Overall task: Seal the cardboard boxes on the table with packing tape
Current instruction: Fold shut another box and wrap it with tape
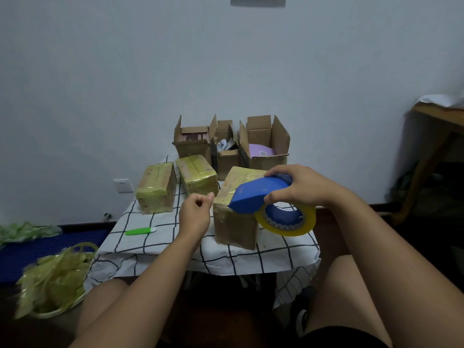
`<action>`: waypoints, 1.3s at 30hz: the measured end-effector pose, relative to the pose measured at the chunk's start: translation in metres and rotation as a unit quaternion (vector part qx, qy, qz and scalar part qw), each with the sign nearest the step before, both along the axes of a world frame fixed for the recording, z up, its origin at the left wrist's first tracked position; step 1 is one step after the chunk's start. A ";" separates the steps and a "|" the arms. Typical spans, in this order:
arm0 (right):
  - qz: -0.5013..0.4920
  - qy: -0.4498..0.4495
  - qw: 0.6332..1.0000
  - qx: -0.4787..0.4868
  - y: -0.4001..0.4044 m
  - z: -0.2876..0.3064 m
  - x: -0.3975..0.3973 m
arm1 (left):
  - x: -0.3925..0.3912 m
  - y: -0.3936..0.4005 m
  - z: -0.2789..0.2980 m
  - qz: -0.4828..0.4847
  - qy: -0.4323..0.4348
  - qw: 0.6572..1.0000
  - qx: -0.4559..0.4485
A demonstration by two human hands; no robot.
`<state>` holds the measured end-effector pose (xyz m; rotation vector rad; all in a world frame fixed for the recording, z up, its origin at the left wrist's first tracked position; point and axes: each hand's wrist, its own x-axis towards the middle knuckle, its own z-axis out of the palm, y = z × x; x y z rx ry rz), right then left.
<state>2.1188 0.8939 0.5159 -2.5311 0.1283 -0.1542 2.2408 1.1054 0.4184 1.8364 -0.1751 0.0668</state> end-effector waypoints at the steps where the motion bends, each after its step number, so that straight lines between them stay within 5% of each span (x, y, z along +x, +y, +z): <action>1: -0.001 -0.001 1.000 0.001 0.000 0.000 0.000 | 0.003 0.002 0.001 0.009 -0.001 1.000 -0.020; 6: -0.006 -0.002 1.000 0.003 -0.004 0.001 -0.001 | 0.013 0.020 0.008 0.001 0.032 0.996 -0.084; 13: -0.003 -0.002 1.000 -0.010 0.002 0.000 0.003 | 0.001 0.009 0.009 -0.046 -0.088 0.995 0.032; 19: -0.004 0.000 1.000 -0.011 0.000 -0.001 0.003 | -0.004 0.014 -0.006 -0.096 -0.311 0.923 0.206; 24: -0.002 -0.003 1.000 -0.006 -0.001 -0.002 0.004 | -0.005 0.018 -0.013 -0.099 -0.272 0.937 0.194; 29: -0.004 -0.010 1.000 0.003 -0.001 -0.005 0.001 | -0.001 0.026 -0.015 -0.151 -0.403 0.843 0.322; 35: -0.002 -0.018 1.000 0.008 -0.003 -0.010 0.000 | 0.010 0.026 -0.023 -0.168 -0.457 0.803 0.344; 39: 0.002 -0.023 1.000 0.007 -0.014 -0.010 -0.001 | 0.019 0.016 -0.027 -0.161 -0.467 0.810 0.316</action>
